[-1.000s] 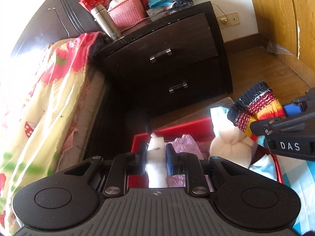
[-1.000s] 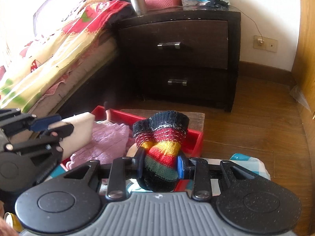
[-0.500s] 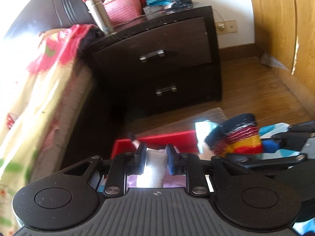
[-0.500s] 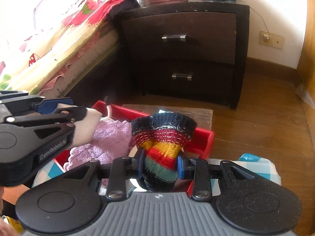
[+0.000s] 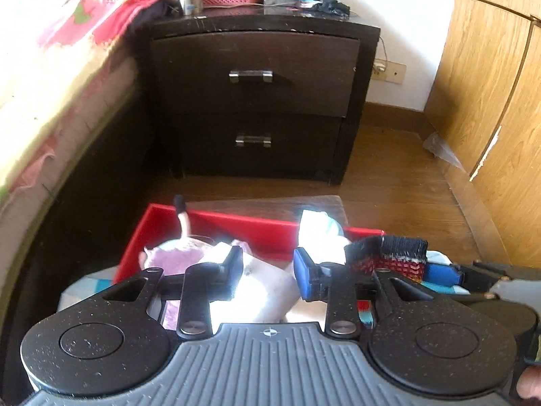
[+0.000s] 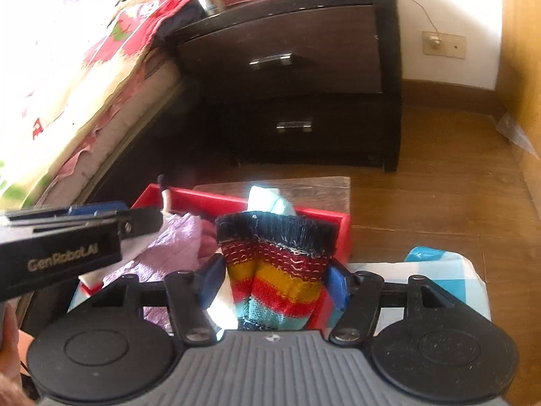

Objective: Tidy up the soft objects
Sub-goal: 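Lower the white sponge bar into the red box while the right gripper lowers the sock, then open the left gripper to release the sponge while the right gripper releases the sock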

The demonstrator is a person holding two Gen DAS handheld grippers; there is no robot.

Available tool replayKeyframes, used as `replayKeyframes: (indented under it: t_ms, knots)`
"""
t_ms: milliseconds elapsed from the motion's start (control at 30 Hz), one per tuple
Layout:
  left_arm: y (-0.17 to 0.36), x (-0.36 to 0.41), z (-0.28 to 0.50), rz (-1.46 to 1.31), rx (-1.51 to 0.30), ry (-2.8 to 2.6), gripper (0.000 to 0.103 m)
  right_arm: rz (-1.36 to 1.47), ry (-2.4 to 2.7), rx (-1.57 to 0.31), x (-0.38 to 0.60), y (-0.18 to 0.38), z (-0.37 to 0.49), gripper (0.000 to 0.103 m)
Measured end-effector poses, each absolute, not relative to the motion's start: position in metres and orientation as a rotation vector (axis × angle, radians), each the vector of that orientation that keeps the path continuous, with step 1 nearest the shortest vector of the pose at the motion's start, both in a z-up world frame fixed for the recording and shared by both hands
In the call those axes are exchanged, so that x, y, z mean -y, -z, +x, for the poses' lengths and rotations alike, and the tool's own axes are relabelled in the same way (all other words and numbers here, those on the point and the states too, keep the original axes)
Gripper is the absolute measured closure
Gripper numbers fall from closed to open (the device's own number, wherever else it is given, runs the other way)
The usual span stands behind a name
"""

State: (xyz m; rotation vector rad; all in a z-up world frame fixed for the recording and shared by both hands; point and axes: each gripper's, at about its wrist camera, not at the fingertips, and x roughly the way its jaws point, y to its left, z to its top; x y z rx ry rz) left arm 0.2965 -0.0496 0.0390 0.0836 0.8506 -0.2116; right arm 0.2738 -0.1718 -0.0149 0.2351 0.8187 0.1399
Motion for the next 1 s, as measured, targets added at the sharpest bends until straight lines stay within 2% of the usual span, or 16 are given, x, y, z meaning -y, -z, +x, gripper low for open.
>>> replayKeyframes:
  t_ms: [233,367,500,833,933,1000]
  knots:
    - [-0.041,0.049,0.303,0.053,-0.829,0.133,0.066,0.23,-0.116,-0.806,0.168,0.017,0.277,0.062]
    - [-0.046,0.039,0.311,-0.033,-0.825,0.106,0.06,0.25,-0.13,-0.812,0.162,0.019,0.285,0.062]
    - [-0.047,0.032,0.316,-0.111,-0.822,0.144,0.06,0.251,-0.111,-0.791,0.162,0.017,0.286,0.057]
    - [-0.056,0.018,0.305,-0.11,-0.815,0.126,0.059,0.307,-0.141,-0.775,0.163,0.011,0.285,0.055]
    - [-0.059,0.012,0.299,-0.109,-0.817,0.122,0.059,0.221,-0.124,-0.75,0.154,0.005,0.28,0.047]
    - [-0.059,0.012,0.294,-0.094,-0.826,0.135,0.059,0.219,-0.106,-0.75,0.154,0.003,0.277,0.046]
